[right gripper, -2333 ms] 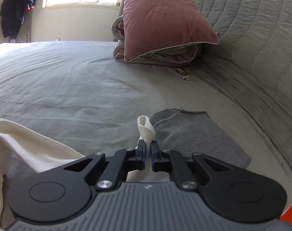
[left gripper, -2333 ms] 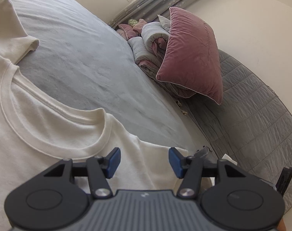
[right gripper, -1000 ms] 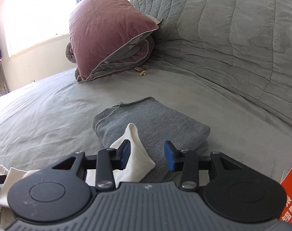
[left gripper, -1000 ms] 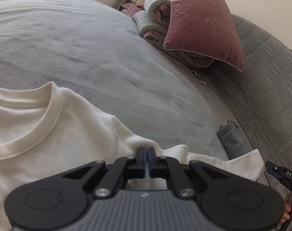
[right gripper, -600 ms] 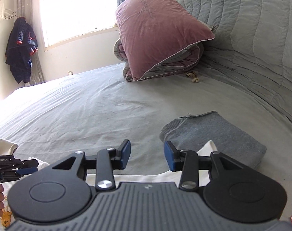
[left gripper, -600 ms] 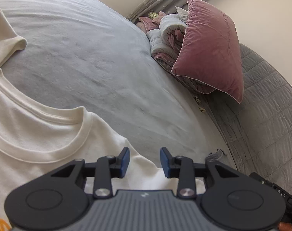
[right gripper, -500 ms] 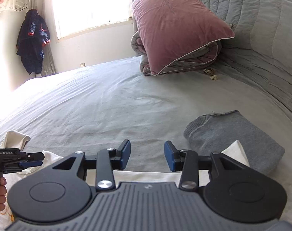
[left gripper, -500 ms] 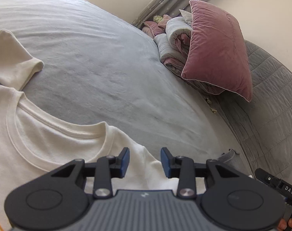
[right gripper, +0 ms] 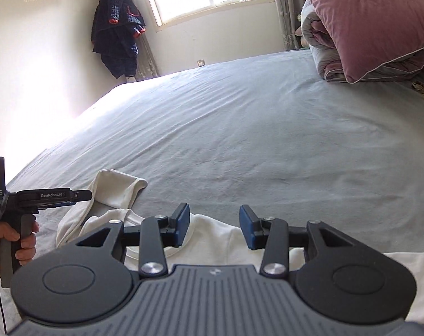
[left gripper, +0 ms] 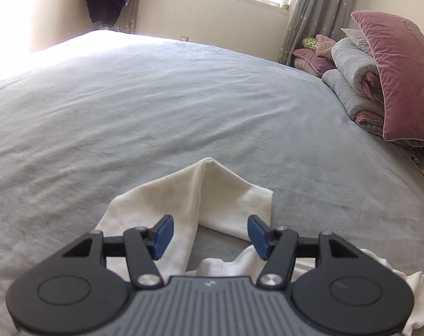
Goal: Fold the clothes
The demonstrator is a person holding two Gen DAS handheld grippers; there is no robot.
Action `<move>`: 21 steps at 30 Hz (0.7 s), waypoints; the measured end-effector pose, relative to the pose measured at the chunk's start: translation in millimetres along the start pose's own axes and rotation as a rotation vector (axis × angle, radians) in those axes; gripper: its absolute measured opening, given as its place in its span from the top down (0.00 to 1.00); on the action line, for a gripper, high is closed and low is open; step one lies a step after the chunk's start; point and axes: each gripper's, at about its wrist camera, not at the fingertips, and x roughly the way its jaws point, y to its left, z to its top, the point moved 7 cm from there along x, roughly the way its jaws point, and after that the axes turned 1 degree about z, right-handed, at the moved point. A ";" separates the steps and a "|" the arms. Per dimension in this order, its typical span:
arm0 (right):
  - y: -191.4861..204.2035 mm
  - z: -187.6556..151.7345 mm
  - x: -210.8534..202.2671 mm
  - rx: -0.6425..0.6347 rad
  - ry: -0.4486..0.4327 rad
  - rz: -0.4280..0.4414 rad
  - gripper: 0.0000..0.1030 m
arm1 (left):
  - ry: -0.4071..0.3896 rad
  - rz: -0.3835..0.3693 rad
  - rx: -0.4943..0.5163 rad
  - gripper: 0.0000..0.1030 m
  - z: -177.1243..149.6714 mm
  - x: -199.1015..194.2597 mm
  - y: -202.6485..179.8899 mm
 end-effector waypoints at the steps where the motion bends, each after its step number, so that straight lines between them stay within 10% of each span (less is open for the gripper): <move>1: 9.3 -1.5 10.4 0.004 0.008 0.021 0.58 | 0.004 0.020 0.012 0.42 3.0 4.0 7.5; 17: 77.5 -65.1 114.7 0.063 0.061 0.149 0.57 | -0.016 0.109 0.246 0.39 41.2 68.2 -8.9; 21: 78.9 -65.5 113.0 0.038 0.040 0.161 0.53 | 0.008 0.120 0.233 0.75 39.9 84.7 -6.4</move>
